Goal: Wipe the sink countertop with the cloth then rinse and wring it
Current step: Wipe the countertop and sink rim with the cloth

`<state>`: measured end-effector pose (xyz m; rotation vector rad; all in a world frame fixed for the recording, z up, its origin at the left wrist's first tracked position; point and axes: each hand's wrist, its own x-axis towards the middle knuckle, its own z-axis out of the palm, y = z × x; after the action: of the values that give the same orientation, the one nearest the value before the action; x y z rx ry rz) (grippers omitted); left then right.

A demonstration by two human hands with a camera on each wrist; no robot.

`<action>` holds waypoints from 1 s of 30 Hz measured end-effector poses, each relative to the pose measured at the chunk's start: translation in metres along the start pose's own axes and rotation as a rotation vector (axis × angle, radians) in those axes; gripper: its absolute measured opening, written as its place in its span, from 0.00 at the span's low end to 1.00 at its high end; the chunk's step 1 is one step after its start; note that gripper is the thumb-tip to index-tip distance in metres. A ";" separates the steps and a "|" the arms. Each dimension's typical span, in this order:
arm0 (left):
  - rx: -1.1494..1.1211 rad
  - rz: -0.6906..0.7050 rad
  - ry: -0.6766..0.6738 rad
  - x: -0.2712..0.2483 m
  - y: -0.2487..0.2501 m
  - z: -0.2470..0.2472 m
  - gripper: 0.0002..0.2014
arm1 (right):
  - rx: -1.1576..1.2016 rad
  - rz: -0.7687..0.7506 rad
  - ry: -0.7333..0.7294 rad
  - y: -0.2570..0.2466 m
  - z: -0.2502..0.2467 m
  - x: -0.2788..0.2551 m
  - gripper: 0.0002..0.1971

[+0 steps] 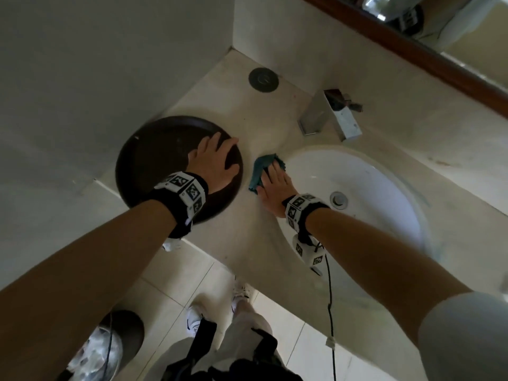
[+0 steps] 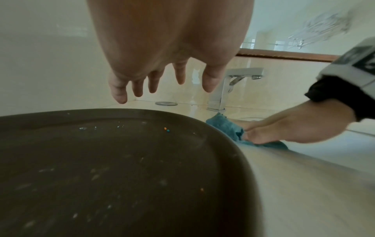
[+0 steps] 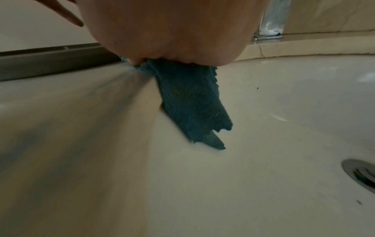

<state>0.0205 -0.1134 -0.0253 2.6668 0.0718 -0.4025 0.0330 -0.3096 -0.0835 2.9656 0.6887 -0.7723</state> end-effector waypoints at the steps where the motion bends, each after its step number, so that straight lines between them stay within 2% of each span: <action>1: 0.003 0.012 -0.002 -0.007 -0.001 0.001 0.32 | 0.008 0.000 -0.011 -0.006 0.006 -0.013 0.29; 5: 0.022 0.034 -0.009 -0.026 -0.005 0.003 0.32 | -0.017 -0.027 -0.079 -0.024 0.031 -0.069 0.31; 7: 0.015 0.047 -0.008 -0.031 -0.004 0.005 0.32 | -0.009 -0.071 -0.087 -0.027 0.044 -0.086 0.36; 9: 0.005 0.056 -0.006 -0.033 -0.003 0.006 0.32 | -0.020 -0.035 -0.109 -0.023 0.047 -0.091 0.37; 12: 0.016 0.059 -0.011 -0.028 -0.005 0.005 0.32 | -0.056 -0.068 -0.108 -0.023 0.042 -0.086 0.40; 13: 0.013 0.057 -0.015 -0.025 -0.005 0.005 0.32 | -0.044 -0.042 -0.124 -0.023 0.038 -0.083 0.37; 16: 0.004 0.046 -0.021 -0.016 -0.006 0.005 0.33 | -0.072 -0.028 -0.038 -0.018 0.031 -0.060 0.32; 25: -0.014 -0.046 -0.023 0.025 -0.012 0.002 0.33 | -0.145 0.009 -0.082 0.014 -0.032 0.036 0.30; 30: -0.025 -0.097 -0.018 0.037 -0.015 -0.002 0.33 | -0.153 0.053 -0.044 0.030 -0.053 0.080 0.30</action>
<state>0.0544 -0.0989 -0.0404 2.6415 0.1997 -0.4532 0.1327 -0.2981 -0.0774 2.8087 0.6330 -0.7425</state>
